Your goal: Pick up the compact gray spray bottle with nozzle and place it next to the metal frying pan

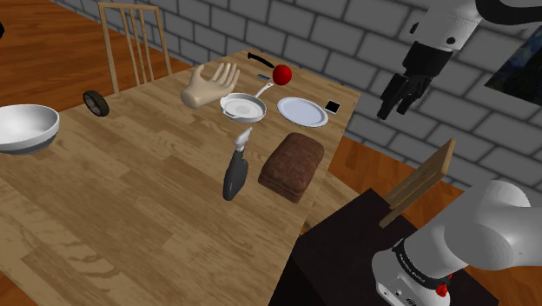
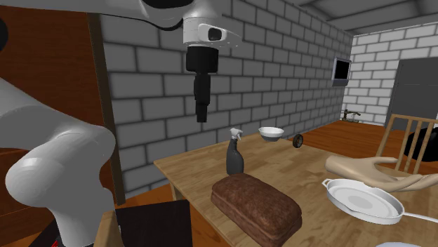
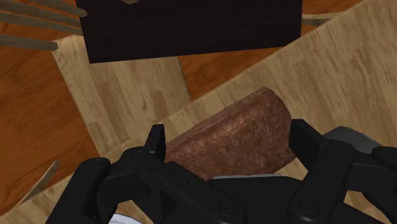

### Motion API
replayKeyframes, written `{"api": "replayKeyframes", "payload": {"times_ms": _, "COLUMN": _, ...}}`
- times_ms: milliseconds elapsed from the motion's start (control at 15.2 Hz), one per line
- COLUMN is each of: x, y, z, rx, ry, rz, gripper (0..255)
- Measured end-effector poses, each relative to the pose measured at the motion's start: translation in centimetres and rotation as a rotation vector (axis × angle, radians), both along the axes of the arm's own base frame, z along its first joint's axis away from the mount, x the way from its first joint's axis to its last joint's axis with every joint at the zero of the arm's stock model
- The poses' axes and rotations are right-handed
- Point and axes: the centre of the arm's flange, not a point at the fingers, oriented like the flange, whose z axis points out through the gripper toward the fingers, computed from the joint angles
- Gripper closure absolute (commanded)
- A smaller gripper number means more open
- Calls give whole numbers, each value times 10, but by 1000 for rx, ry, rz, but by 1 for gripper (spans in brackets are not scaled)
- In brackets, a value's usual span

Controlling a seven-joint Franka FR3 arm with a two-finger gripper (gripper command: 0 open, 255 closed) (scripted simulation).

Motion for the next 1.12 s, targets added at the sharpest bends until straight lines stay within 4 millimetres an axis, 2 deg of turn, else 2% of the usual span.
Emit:
{"api": "replayKeyframes", "payload": {"times_ms": 66, "x": 0, "y": 0, "z": 0, "rx": 0, "ry": 0, "rz": 0, "gripper": 0}}
{"api": "replayKeyframes", "payload": {"times_ms": 330, "x": 17, "y": 28, "z": -21, "rx": 25, "ry": 42, "rz": -96, "gripper": 0}}
{"api": "replayKeyframes", "payload": {"times_ms": 1122, "x": 101, "y": 120, "z": -108, "rx": 126, "ry": 210, "rz": -491, "gripper": 0}}
